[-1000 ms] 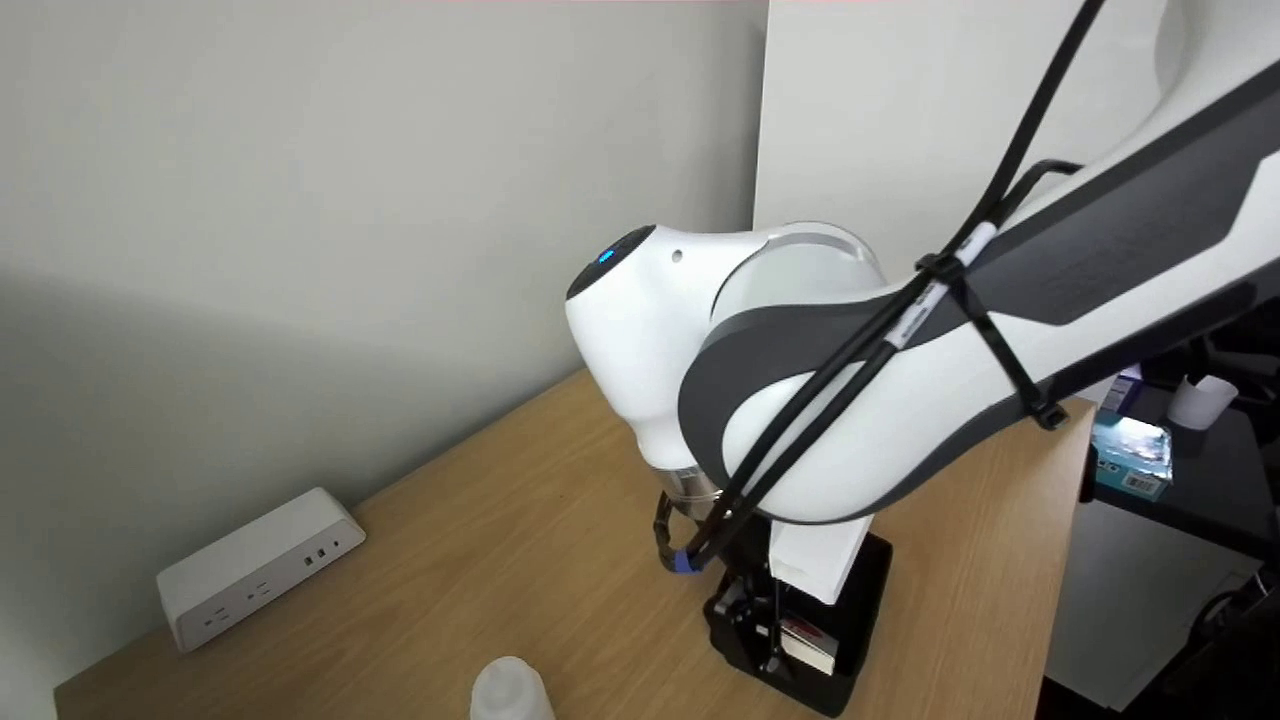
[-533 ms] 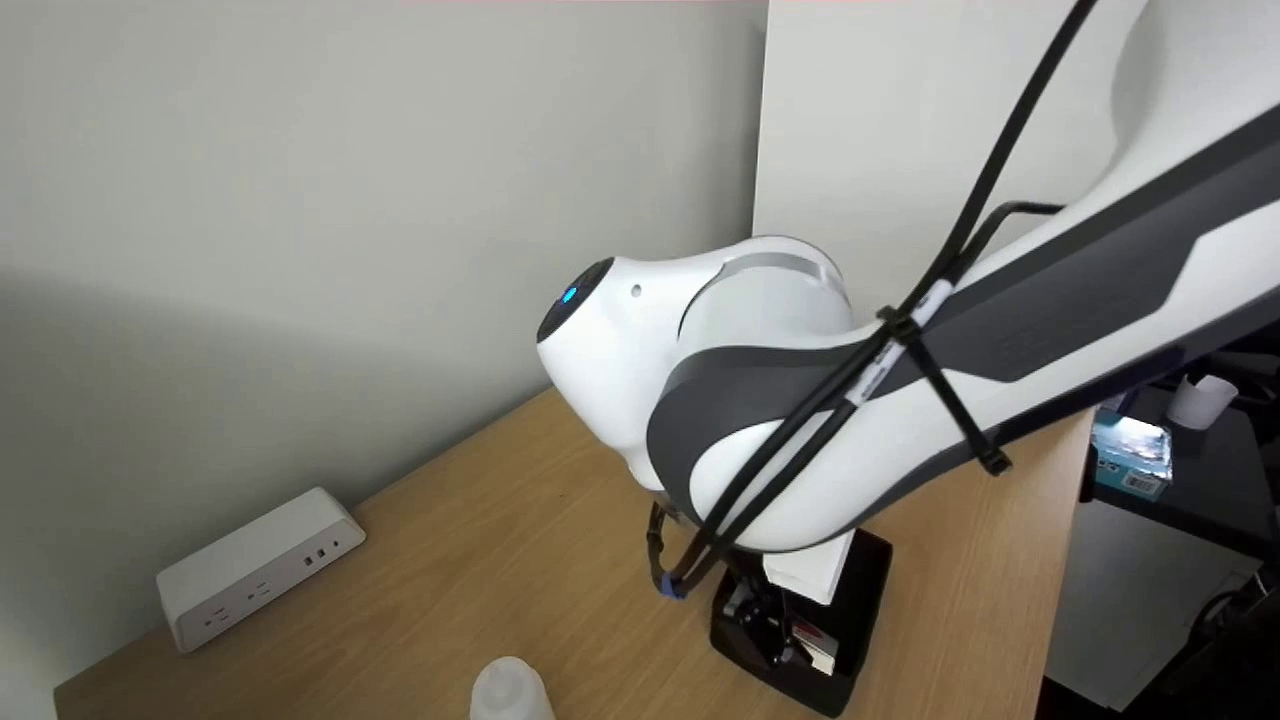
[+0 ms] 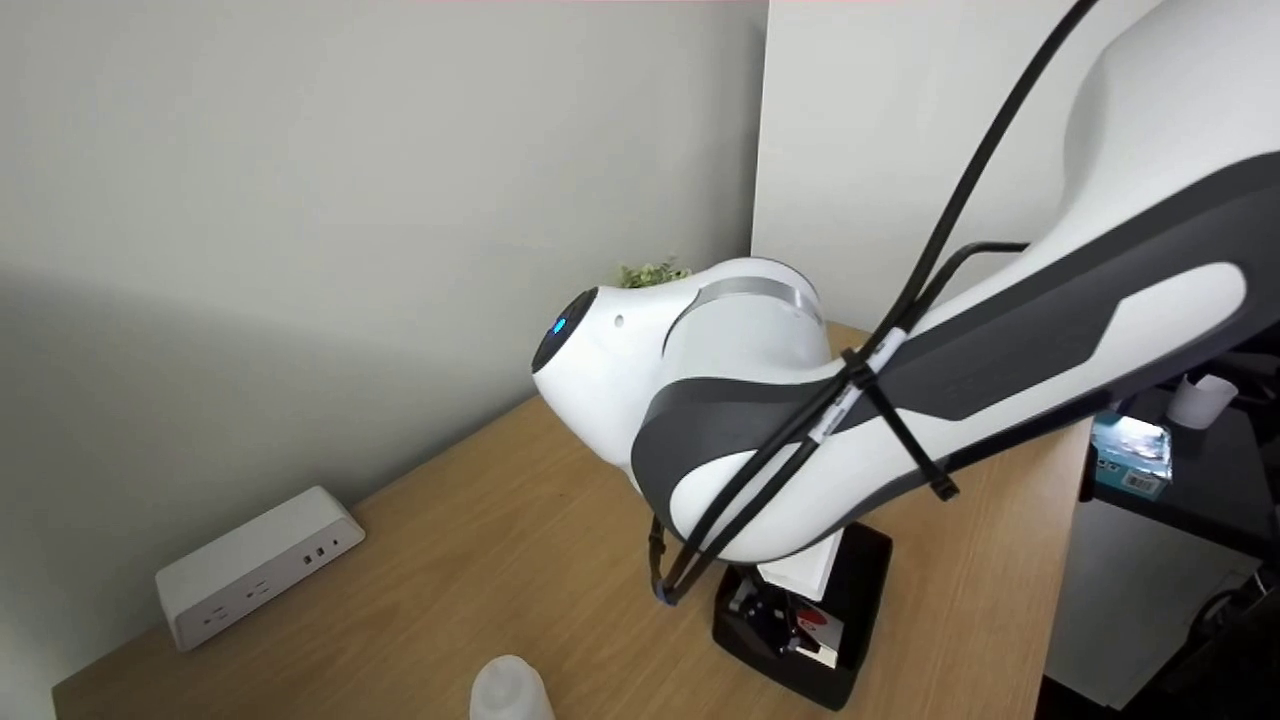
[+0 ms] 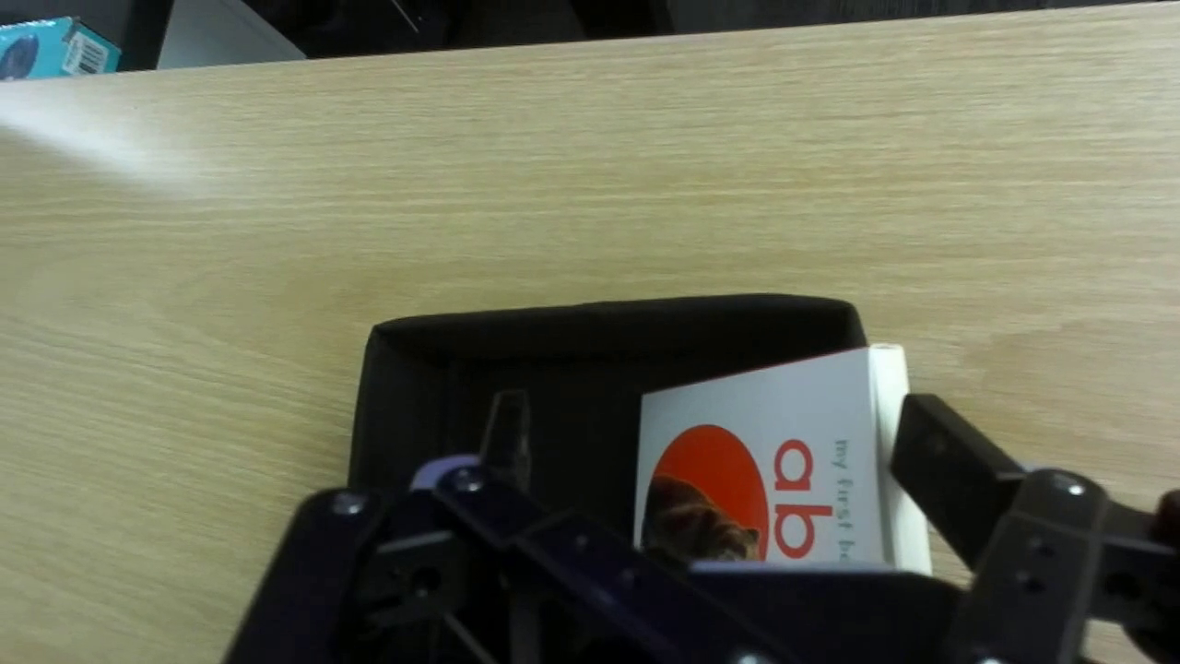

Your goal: Put the book in the black box on the table

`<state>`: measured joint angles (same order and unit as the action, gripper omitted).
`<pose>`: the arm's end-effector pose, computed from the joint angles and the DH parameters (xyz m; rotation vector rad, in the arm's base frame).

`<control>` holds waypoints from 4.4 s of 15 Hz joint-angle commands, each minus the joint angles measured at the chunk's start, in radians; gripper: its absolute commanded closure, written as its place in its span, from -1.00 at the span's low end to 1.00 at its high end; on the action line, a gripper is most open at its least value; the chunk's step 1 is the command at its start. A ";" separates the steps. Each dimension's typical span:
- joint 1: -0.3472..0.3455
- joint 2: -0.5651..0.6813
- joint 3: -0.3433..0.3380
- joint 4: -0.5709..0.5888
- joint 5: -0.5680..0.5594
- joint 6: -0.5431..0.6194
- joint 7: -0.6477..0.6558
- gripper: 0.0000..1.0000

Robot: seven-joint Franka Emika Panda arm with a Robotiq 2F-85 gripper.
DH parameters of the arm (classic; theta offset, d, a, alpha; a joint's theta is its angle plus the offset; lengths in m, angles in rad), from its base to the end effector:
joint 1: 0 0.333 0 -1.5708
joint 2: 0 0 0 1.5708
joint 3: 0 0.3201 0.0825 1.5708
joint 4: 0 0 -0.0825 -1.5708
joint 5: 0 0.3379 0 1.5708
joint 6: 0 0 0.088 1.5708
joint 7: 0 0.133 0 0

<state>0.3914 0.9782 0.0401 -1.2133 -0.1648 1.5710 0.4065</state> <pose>0.5831 0.2387 0.1556 2.6871 0.0952 -0.7169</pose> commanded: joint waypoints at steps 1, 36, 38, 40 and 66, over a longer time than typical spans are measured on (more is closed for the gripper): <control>-0.005 -0.005 0.004 -0.002 0.006 0.019 -0.022 -1.00; 0.042 0.170 0.008 0.230 -0.014 -0.041 -0.141 0.94; 0.041 0.171 0.007 0.234 -0.013 -0.043 -0.131 0.93; 0.041 0.170 0.005 0.235 -0.010 -0.043 -0.116 0.89; 0.072 0.083 0.006 0.147 -0.007 0.020 0.009 -1.00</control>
<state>0.4624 1.1106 0.0556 -1.0075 -0.1662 1.5637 0.3863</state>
